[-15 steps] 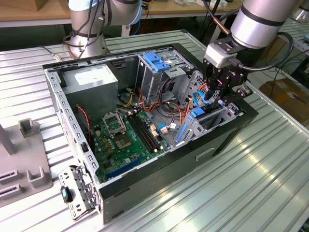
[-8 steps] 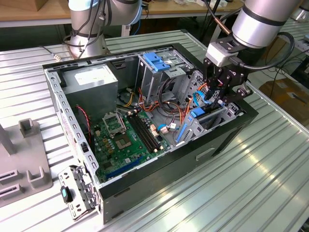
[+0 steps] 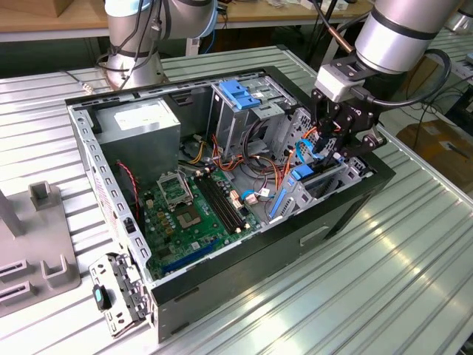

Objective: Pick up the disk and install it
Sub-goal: 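Insert the second disk wire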

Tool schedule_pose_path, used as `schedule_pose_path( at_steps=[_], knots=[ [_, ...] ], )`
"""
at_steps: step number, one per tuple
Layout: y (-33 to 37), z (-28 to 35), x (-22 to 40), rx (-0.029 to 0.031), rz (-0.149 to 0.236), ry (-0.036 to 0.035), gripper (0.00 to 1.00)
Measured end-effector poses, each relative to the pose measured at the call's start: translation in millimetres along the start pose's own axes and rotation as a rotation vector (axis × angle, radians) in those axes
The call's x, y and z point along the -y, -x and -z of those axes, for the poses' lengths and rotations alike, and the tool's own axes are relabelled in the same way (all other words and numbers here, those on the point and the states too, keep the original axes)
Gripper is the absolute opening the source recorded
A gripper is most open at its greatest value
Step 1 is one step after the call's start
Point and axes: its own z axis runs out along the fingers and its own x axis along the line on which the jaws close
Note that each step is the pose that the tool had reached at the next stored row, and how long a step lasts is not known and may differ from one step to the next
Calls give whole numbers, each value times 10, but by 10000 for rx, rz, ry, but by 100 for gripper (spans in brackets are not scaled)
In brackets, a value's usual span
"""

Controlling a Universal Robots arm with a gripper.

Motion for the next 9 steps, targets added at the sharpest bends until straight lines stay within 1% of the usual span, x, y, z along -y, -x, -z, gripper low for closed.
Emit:
schedule_pose_path(
  at_steps=[2, 5, 9],
  knots=[
    [0, 1, 0, -1, 0, 1, 36],
    [0, 22, 1, -1, 0, 1, 36],
    [0, 67, 2, 0, 0, 1, 36]
  ],
)
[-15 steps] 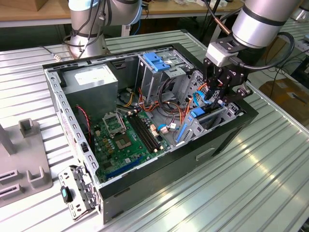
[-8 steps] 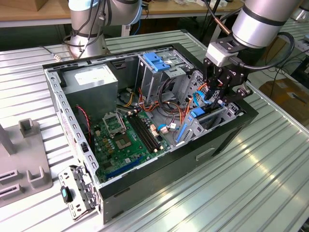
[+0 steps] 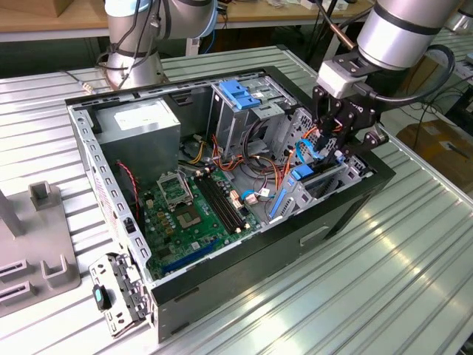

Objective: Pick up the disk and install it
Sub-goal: 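Insert the second disk wire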

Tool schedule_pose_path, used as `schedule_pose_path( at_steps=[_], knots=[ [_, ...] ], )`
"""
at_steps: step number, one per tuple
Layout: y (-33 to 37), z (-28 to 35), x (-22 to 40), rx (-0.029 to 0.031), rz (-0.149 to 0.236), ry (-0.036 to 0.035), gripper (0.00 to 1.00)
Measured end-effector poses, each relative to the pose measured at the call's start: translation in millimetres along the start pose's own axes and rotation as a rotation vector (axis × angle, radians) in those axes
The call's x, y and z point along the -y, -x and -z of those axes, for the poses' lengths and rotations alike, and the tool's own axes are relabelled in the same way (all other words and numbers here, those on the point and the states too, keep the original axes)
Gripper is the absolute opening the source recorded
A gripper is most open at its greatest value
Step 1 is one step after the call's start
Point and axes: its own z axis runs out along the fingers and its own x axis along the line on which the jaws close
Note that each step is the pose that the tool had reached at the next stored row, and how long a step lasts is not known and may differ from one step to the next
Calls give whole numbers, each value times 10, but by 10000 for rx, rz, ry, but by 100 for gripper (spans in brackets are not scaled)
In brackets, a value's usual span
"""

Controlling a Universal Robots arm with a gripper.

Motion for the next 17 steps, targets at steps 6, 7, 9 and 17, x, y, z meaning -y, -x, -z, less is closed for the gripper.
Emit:
schedule_pose_path(
  at_steps=[6, 7, 9, 17],
  knots=[
    [0, 9, 0, 0, 0, 0, 36],
    [0, 10, 0, -2, 0, 0, 36],
    [0, 19, 1, -10, 0, 0, 36],
    [1, 95, 3, -7, 0, 0, 36]
  ],
)
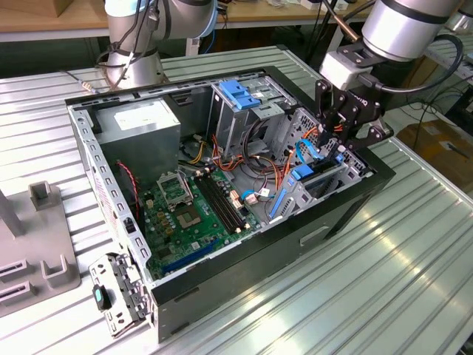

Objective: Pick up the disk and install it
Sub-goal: 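Insert the second disk wire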

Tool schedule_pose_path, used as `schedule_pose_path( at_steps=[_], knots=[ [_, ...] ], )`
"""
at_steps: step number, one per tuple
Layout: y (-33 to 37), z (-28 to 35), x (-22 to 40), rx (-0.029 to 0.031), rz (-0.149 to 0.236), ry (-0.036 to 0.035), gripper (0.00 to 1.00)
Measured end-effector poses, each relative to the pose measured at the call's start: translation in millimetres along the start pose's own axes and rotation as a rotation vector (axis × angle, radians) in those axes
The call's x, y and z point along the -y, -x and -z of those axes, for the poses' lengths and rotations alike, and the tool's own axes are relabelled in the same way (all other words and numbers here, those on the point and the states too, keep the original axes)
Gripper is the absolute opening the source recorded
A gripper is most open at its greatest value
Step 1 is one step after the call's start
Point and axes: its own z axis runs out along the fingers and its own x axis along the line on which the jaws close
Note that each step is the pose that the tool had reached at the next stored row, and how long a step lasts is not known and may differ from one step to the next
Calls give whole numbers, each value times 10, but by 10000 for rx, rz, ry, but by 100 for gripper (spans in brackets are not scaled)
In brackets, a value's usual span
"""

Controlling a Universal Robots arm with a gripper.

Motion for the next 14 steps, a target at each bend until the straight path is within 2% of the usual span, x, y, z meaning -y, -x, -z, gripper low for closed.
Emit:
schedule_pose_path(
  at_steps=[6, 8, 11, 14],
  knots=[
    [0, 6, 0, -2, 0, 0, 36],
    [0, 34, 1, -1, 0, 0, 36],
    [0, 36, 3, 2, 2, 0, 36],
    [3, 36, 26, 0, 0, 0, 36]
  ],
)
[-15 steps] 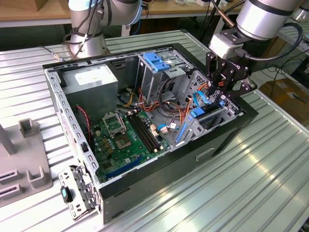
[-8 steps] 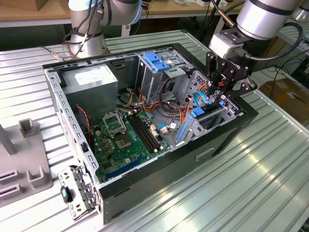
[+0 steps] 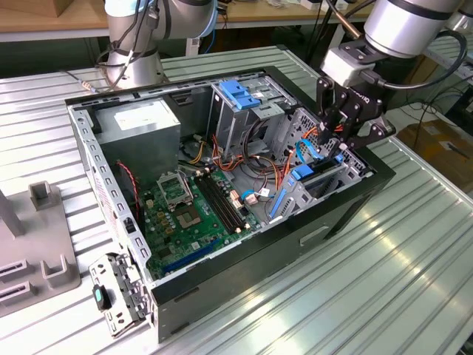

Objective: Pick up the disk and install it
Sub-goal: 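Insert the second disk wire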

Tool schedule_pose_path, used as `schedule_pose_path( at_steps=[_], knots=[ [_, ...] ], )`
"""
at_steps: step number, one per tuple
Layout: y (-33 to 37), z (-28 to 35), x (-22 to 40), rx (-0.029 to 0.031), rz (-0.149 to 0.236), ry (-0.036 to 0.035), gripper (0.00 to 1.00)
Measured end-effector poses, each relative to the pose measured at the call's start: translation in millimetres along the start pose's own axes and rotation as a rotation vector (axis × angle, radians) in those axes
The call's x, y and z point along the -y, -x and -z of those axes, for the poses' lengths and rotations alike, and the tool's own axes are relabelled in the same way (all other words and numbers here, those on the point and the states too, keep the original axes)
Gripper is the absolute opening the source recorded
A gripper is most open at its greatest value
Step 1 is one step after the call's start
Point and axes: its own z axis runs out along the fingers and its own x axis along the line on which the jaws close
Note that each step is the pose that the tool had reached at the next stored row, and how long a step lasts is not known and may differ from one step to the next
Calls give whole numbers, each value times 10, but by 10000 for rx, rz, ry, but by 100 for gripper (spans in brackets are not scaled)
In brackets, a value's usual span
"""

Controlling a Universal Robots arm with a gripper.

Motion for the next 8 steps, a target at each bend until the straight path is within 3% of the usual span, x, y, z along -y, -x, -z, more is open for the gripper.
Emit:
schedule_pose_path(
  at_steps=[8],
  knots=[
    [66, -5, 114, 1, 4, 0, 36]
  ],
)
